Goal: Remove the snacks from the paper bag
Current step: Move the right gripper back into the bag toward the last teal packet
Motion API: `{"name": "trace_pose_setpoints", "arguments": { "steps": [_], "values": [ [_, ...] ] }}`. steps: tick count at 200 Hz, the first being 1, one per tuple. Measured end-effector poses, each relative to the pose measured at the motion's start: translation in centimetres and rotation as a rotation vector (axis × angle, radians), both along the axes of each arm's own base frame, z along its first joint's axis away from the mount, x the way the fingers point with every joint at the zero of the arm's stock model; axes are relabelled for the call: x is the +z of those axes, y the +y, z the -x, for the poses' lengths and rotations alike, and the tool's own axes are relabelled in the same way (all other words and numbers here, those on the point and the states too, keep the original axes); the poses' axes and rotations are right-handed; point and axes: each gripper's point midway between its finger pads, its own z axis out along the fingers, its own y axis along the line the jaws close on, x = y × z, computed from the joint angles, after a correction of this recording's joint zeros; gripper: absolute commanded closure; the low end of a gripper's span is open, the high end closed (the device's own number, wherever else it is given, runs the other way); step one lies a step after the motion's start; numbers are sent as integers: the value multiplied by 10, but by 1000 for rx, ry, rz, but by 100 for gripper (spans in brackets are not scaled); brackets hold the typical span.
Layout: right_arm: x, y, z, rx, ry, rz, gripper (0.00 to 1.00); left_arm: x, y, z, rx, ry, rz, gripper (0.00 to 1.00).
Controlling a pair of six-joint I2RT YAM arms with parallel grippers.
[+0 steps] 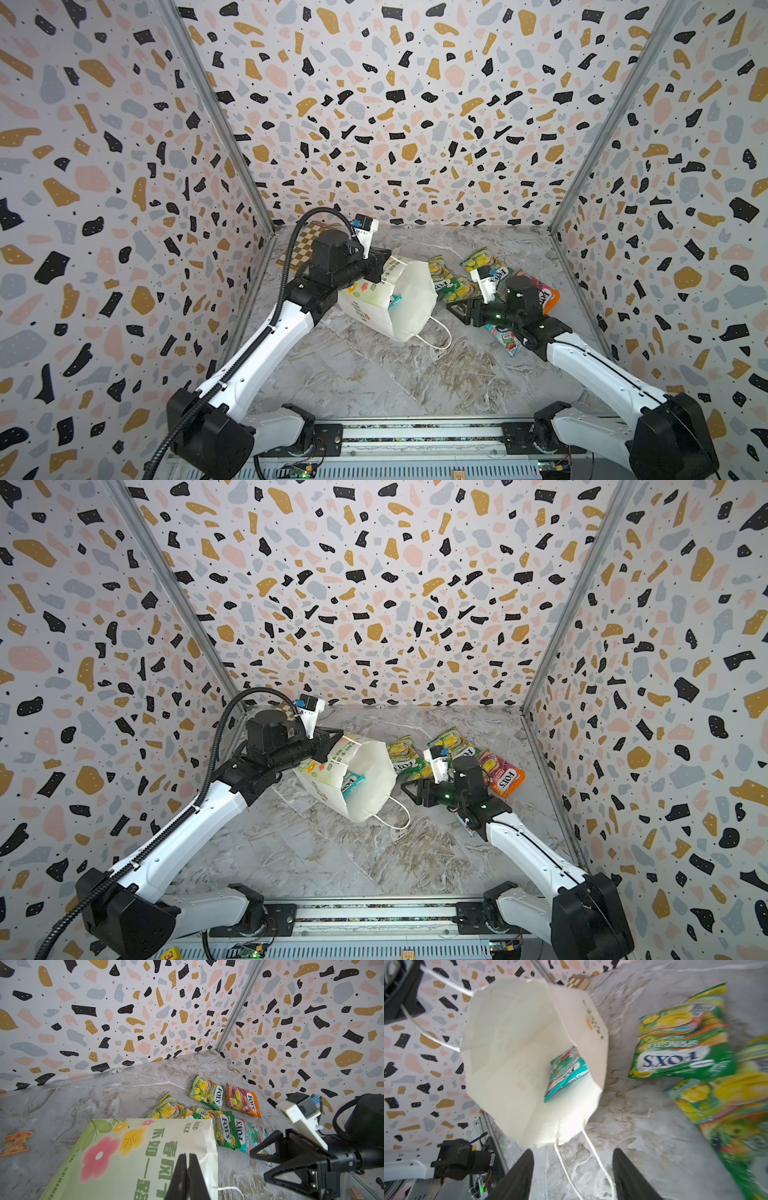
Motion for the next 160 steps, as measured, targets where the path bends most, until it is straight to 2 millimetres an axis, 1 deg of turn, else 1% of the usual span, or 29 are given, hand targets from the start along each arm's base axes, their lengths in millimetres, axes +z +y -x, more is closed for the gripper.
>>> {"name": "trace_pose_setpoints", "arguments": {
  "steps": [16, 37, 63, 87, 106, 120, 160],
  "values": [
    [-7, 23, 8, 60, 24, 2, 39, 2, 0, -1, 2, -3, 12, 100],
    [-11, 50, 14, 123, 37, 3, 39, 6, -1, 0, 5, -4, 28, 100],
    [-11, 81, 17, 182, 39, 5, 40, 9, -1, 0, 9, -6, 42, 100],
    [-14, 105, 17, 215, 45, 10, 40, 10, -1, -1, 12, 1, 56, 100],
    [-22, 120, 17, 227, 69, 22, 40, 11, -1, -1, 13, 5, 66, 100],
    [-31, 129, 16, 229, 94, 38, 40, 12, -1, 0, 16, 9, 75, 100],
    [-58, 145, 12, 211, 153, 98, 39, 20, 0, 2, 21, -3, 106, 100]
  ]
}}
